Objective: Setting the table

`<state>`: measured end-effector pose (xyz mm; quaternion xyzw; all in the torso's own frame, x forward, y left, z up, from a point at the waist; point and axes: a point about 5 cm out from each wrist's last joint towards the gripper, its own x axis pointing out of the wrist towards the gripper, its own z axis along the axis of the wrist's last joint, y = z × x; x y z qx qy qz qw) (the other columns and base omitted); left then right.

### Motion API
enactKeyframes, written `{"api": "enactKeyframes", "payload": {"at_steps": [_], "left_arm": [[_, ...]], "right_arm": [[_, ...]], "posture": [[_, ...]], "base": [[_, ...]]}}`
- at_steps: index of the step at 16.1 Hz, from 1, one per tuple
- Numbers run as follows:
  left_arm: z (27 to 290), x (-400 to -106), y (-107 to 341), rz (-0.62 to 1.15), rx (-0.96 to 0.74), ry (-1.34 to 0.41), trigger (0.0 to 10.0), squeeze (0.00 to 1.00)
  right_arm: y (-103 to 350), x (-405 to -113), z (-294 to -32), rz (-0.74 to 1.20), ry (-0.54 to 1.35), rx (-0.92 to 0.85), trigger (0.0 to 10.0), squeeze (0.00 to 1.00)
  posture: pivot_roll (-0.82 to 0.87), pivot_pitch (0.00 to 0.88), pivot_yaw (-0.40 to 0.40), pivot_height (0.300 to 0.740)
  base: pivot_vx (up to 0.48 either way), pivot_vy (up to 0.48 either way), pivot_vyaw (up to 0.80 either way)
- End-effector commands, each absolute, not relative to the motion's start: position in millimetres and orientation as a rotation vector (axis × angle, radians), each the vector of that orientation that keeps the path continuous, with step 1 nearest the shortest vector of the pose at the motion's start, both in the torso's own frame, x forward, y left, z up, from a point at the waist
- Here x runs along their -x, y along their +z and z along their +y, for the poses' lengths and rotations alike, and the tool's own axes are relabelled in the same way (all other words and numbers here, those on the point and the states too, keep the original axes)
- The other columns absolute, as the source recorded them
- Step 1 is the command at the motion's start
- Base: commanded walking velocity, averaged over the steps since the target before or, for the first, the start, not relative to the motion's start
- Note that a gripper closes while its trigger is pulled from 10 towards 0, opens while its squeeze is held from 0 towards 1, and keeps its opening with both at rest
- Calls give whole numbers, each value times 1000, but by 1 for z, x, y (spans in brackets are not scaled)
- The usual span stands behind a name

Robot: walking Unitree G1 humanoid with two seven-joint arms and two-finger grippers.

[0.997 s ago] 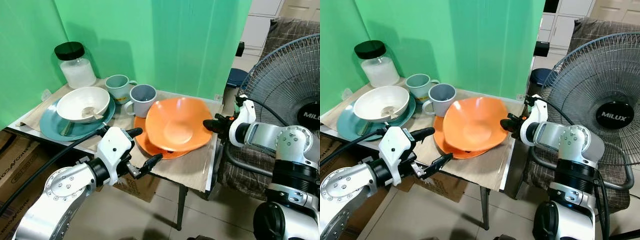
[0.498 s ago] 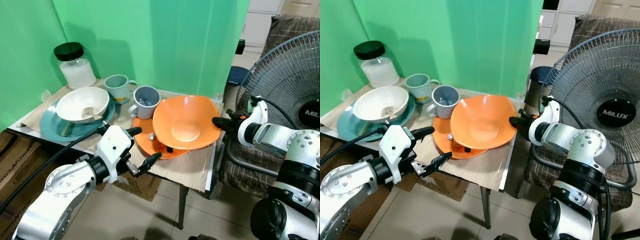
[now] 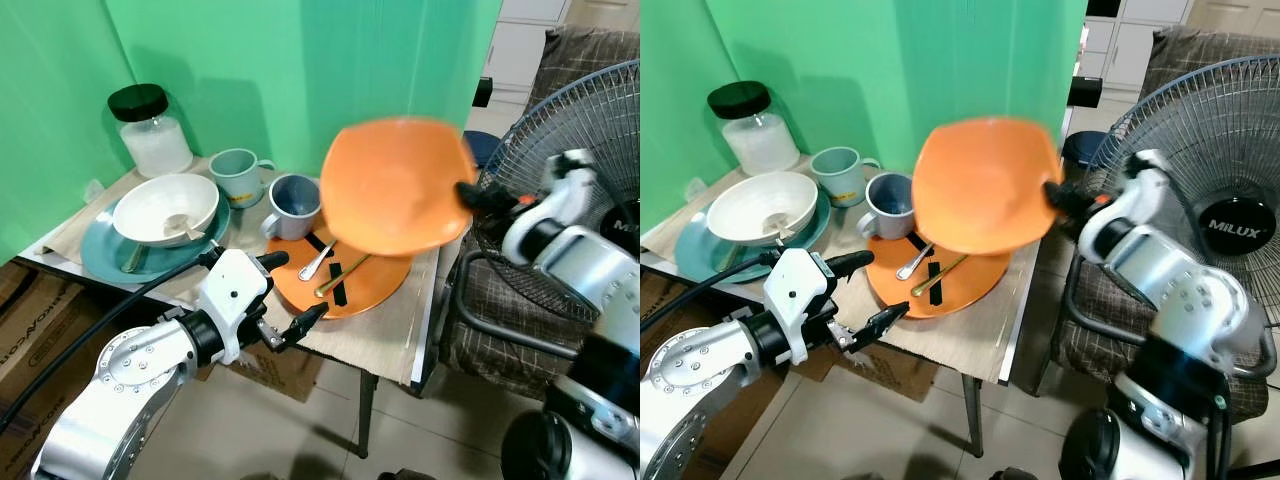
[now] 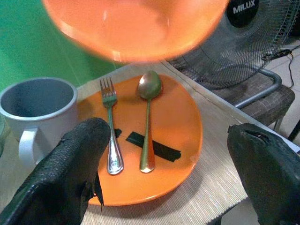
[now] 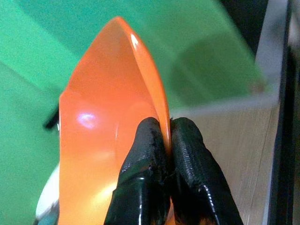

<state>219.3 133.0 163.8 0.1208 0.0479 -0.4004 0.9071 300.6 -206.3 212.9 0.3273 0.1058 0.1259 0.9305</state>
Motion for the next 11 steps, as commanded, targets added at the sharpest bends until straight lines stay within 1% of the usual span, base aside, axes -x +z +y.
{"api": "enactKeyframes", "payload": {"at_steps": [1, 2, 3, 4, 5, 6, 9, 10, 11], "left_arm": [[133, -222, 168, 64, -262, -793, 10000, 0], [134, -222, 169, 55, -262, -778, 10000, 0], [137, -225, 173, 7, -265, -686, 10000, 0], [139, -227, 177, -22, -246, -599, 10000, 0], [140, -228, 180, -50, -209, -514, 10000, 0], [138, -226, 182, -84, -198, -437, 10000, 0], [136, -227, 182, -122, -253, -375, 10000, 0], [134, -227, 184, -135, -242, -359, 10000, 0], [135, -226, 185, -141, -224, -330, 10000, 0]], "right_arm": [[243, -292, -206, 17, 316, -614, 10000, 0], [246, -288, -205, -15, 317, -589, 10000, 0], [250, -278, -197, -57, 295, -424, 10000, 0], [249, -270, -189, -73, 276, -378, 10000, 0], [245, -263, -183, -78, 229, -384, 10000, 0], [239, -255, -182, -117, 149, -342, 10000, 0], [239, -250, -178, -179, 112, -383, 10000, 0], [242, -250, -173, -231, 85, -386, 10000, 0], [242, -249, -166, -231, 113, -384, 10000, 0]], "posture": [[6, 0, 76, 740], [5, 0, 77, 740], [1, 0, 79, 740], [1, 0, 73, 740], [2, 0, 66, 740], [9, 0, 55, 740], [19, 0, 48, 740], [21, 0, 47, 740], [24, 0, 38, 740]], "base": [[0, 0, 0], [0, 0, 0], [0, 0, 0], [0, 0, -738], [0, 0, -738], [0, 0, -738], [0, 0, -779], [0, 0, -800], [0, 0, -800]]}}
